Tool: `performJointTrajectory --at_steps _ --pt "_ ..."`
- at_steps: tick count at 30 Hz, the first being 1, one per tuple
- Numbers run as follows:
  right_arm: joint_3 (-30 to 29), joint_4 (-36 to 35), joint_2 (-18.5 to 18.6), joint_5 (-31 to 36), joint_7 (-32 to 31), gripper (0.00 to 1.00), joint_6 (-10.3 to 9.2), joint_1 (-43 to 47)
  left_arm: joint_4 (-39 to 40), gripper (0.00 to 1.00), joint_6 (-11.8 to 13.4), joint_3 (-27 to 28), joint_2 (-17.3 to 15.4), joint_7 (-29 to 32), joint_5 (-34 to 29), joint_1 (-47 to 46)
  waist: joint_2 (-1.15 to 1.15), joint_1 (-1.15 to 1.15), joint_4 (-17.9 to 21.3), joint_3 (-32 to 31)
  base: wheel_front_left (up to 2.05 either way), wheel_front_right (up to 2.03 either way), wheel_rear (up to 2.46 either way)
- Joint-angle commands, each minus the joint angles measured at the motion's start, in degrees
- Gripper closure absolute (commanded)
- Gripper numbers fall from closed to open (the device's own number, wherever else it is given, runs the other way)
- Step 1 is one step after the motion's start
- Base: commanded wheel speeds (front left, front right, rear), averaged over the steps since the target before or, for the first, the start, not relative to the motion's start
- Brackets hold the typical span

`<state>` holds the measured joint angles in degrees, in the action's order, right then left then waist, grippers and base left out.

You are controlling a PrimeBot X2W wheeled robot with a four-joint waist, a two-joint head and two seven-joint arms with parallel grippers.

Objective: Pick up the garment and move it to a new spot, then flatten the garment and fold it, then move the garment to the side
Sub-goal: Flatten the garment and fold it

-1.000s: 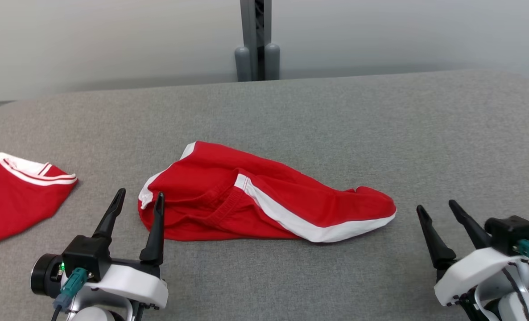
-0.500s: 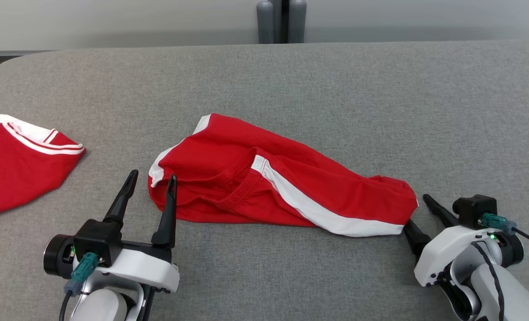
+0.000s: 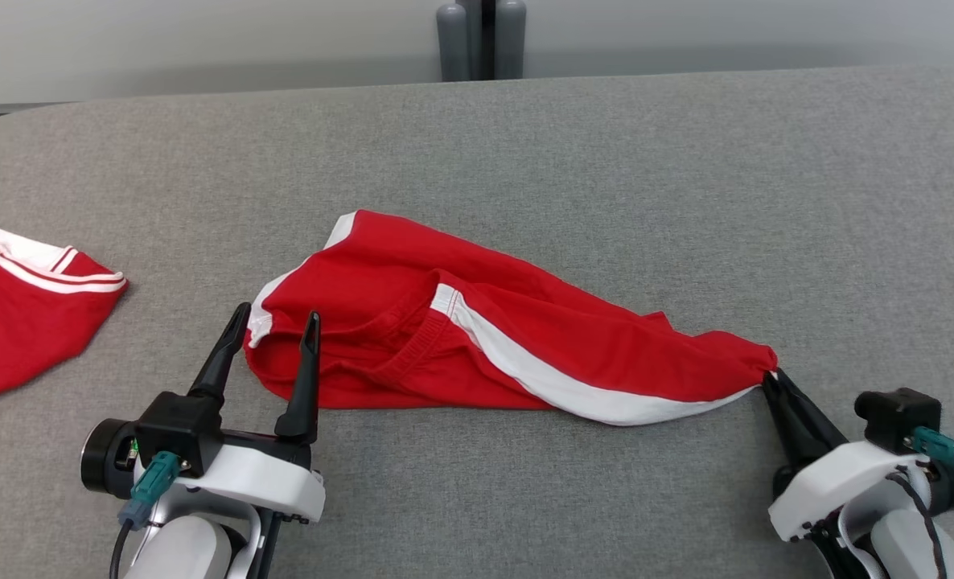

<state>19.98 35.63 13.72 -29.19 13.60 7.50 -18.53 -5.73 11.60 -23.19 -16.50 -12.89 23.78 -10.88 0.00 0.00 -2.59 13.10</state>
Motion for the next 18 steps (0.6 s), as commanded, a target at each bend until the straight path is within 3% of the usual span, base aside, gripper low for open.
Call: performJointTrajectory --at_steps 1,6,11,17,18 --pt "-1.32 -1.41 0.85 0.24 0.73 1.00 -0.01 1.88 -0.09 0.00 -0.06 0.27 -0.24 -0.26 0.18 -0.57 0.00 0.00 0.72 -0.42 0.00 0.00 0.00" --pt "-6.24 -6.40 2.04 2.03 1.09 1.00 -0.01 7.15 0.32 0.00 0.38 0.56 -0.51 -0.29 0.46 0.01 0.00 0.00 2.21 -0.85 0.00 0.00 0.00" --pt "-9.93 -12.34 2.42 3.61 -2.78 1.00 -0.01 10.08 0.79 0.00 0.49 0.66 -0.96 -0.08 0.71 0.03 0.00 0.00 3.03 -0.80 0.00 0.00 0.00" --pt "-9.99 -14.72 1.91 4.97 -7.35 1.00 -0.01 7.48 0.88 0.00 0.66 0.60 -1.13 0.08 0.83 -0.38 0.00 0.00 3.51 -0.50 0.00 0.00 0.00" --pt "-8.90 -13.37 2.03 5.50 -8.40 0.70 -0.01 6.16 0.71 0.00 0.55 0.39 -1.07 0.12 0.84 -0.70 0.00 0.00 3.44 -0.53 0.00 0.00 0.00"
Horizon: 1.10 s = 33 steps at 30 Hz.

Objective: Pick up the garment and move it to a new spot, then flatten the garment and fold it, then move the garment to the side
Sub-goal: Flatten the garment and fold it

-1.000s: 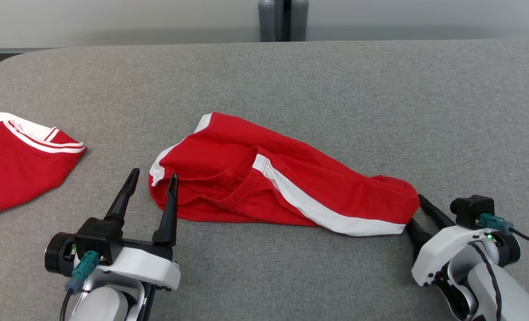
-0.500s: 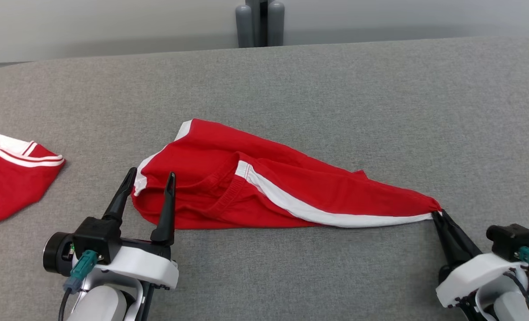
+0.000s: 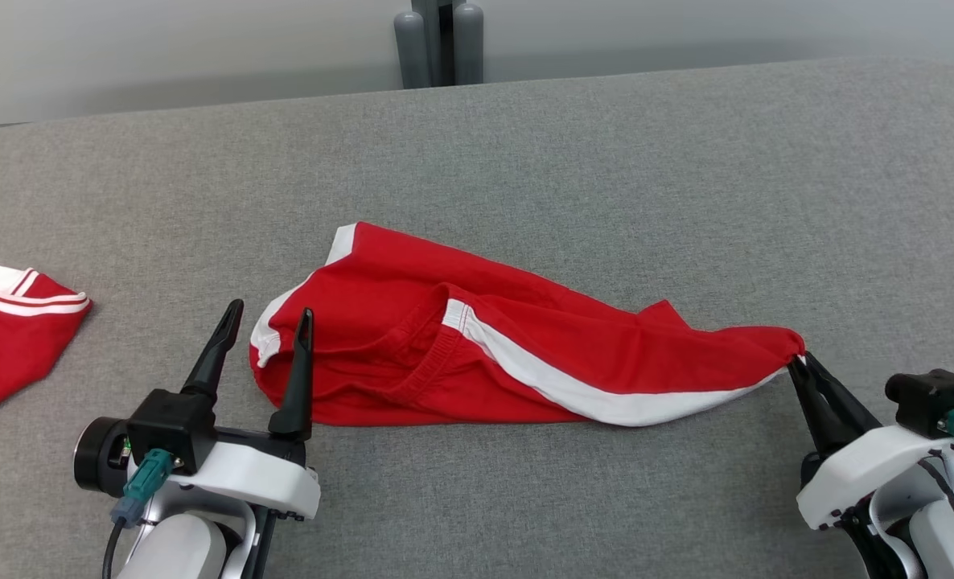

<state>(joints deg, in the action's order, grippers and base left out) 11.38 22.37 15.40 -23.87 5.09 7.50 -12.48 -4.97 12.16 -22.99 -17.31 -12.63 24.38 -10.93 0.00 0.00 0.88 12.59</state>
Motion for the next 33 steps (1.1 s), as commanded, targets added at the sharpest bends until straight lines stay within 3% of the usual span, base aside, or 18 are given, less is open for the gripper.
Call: performJointTrajectory --at_steps 1,2,3,9,15,24,29,33 --pt "0.01 0.66 -0.05 -0.52 -0.24 0.53 -0.01 -0.44 -0.10 0.00 -0.12 0.07 -0.21 -0.07 0.27 -0.80 0.00 0.00 -0.12 -0.06 0.00 0.00 0.00" --pt "0.61 1.80 0.25 -0.23 -0.56 0.13 -0.01 -0.87 -0.26 0.00 -0.25 -0.09 -0.16 -0.06 0.23 -0.96 0.00 0.00 -0.29 -0.16 0.00 0.00 0.00" --pt "0.95 2.72 0.36 -0.42 -0.64 0.00 -0.01 -1.22 -0.38 0.00 -0.34 -0.27 -0.05 -0.06 0.23 -1.04 0.00 0.00 -0.51 -0.33 0.00 0.00 0.00" --pt "0.10 5.75 0.88 -1.64 0.78 0.00 -0.01 0.20 -0.62 0.00 -0.24 -0.43 0.28 -0.53 0.58 -0.54 0.00 0.00 -1.35 -1.27 0.00 0.00 0.00" --pt "-5.15 3.90 1.40 -0.83 1.81 0.00 0.00 4.96 -0.84 0.00 0.15 -0.27 0.09 -0.73 0.99 1.01 0.00 0.00 -1.15 -2.71 0.00 0.00 0.00" --pt "-12.51 -9.50 -1.00 4.94 1.31 0.00 0.00 9.00 0.27 0.00 1.62 0.93 -0.98 -1.08 1.15 2.40 0.00 0.00 -0.11 -4.95 0.00 0.00 0.00" --pt "-12.15 -19.20 -4.40 8.82 -0.77 0.00 0.00 9.09 1.62 0.00 2.46 1.08 -1.38 -1.27 0.66 3.80 0.00 0.00 -0.15 -6.70 0.00 0.00 0.00" --pt "-11.10 -23.09 -6.29 10.42 -2.46 0.00 0.00 10.08 2.88 0.00 3.03 0.77 -1.58 -0.64 0.51 4.99 0.00 0.00 -0.31 -8.15 0.00 0.00 0.00"
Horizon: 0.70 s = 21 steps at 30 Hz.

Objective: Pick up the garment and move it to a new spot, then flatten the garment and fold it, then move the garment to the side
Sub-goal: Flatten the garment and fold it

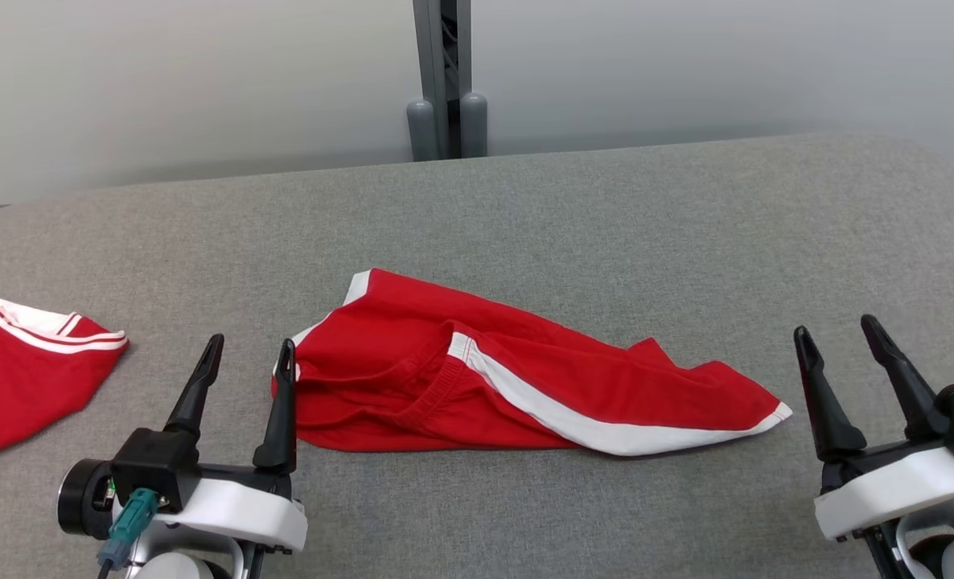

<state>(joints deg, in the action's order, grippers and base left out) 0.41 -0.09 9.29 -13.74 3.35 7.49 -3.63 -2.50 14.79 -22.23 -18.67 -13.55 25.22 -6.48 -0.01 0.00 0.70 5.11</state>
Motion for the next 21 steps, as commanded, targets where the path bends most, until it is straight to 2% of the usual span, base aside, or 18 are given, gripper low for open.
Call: performJointTrajectory --at_steps 1,21 --pt "0.05 -1.05 -0.64 0.59 -1.27 0.00 0.01 1.59 0.79 0.00 0.49 -0.03 -0.20 0.22 -0.16 0.87 0.01 0.00 -0.22 -0.94 0.00 0.00 0.00" --pt "-0.15 -0.76 -2.64 1.18 -3.28 0.00 0.01 6.35 0.46 0.00 1.17 -0.83 -1.68 2.20 0.85 3.85 0.01 0.00 -0.58 -5.14 0.00 0.00 0.00"
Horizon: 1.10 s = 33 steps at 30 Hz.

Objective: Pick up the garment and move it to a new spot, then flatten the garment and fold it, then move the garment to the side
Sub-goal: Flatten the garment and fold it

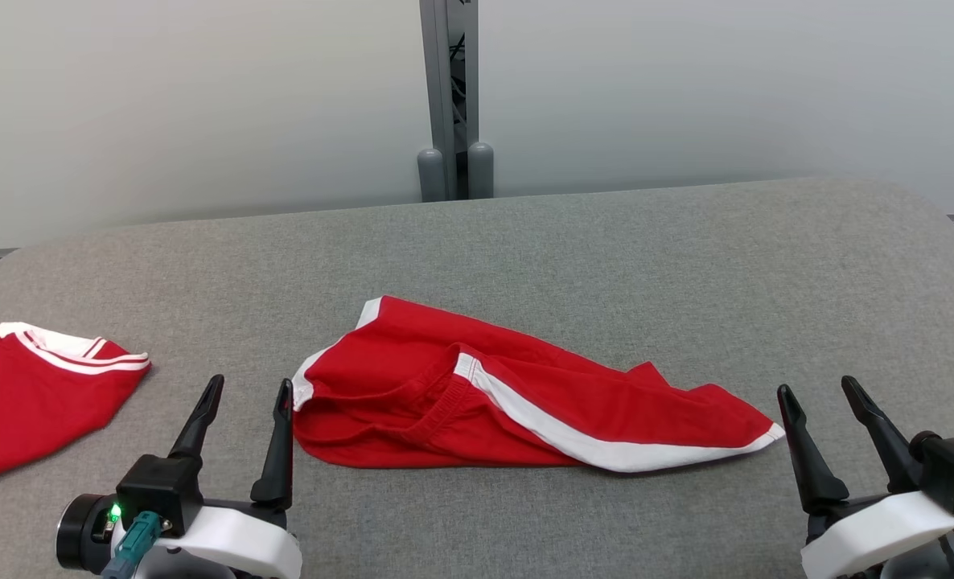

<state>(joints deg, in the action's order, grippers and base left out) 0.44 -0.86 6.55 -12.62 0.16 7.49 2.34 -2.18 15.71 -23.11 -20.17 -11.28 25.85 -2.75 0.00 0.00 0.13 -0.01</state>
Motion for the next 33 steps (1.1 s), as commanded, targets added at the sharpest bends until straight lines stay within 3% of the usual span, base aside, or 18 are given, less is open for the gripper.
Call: performJointTrajectory --at_steps 1,14,18,23,28,33 --pt "-0.25 -0.02 0.11 0.08 -0.06 0.00 0.01 0.36 0.15 0.00 0.25 -0.03 -0.15 -0.02 0.28 0.10 0.00 0.00 -0.07 -0.04 0.00 0.00 0.00" --pt "0.22 0.10 0.04 -0.32 -0.58 0.00 0.01 -0.45 -0.15 0.00 0.13 -0.49 -0.27 0.06 0.34 -1.39 0.00 0.00 -0.25 0.51 0.00 0.00 0.00" --pt "0.73 0.18 0.02 -0.37 -0.61 0.00 0.01 -0.81 0.36 0.00 -0.97 -0.93 0.21 -0.33 0.61 -2.78 0.00 0.00 0.17 0.94 0.00 0.00 0.00" --pt "1.69 0.25 0.16 -0.64 -0.91 0.00 0.01 -1.65 -0.60 0.00 -5.31 -5.22 1.45 3.92 0.47 -8.65 0.00 0.00 1.36 2.49 0.00 0.00 0.00" --pt "3.14 1.01 0.28 -1.04 -0.56 0.00 0.01 -2.66 -6.55 0.00 -10.67 -9.73 3.85 13.97 3.87 -14.79 0.00 0.00 3.70 4.29 0.00 0.00 0.00" --pt "3.86 1.80 0.31 -1.49 0.03 0.00 0.01 -3.43 -12.02 0.00 -13.56 -10.89 5.19 19.33 6.55 -18.21 0.00 0.00 5.67 5.79 0.00 0.00 0.00"
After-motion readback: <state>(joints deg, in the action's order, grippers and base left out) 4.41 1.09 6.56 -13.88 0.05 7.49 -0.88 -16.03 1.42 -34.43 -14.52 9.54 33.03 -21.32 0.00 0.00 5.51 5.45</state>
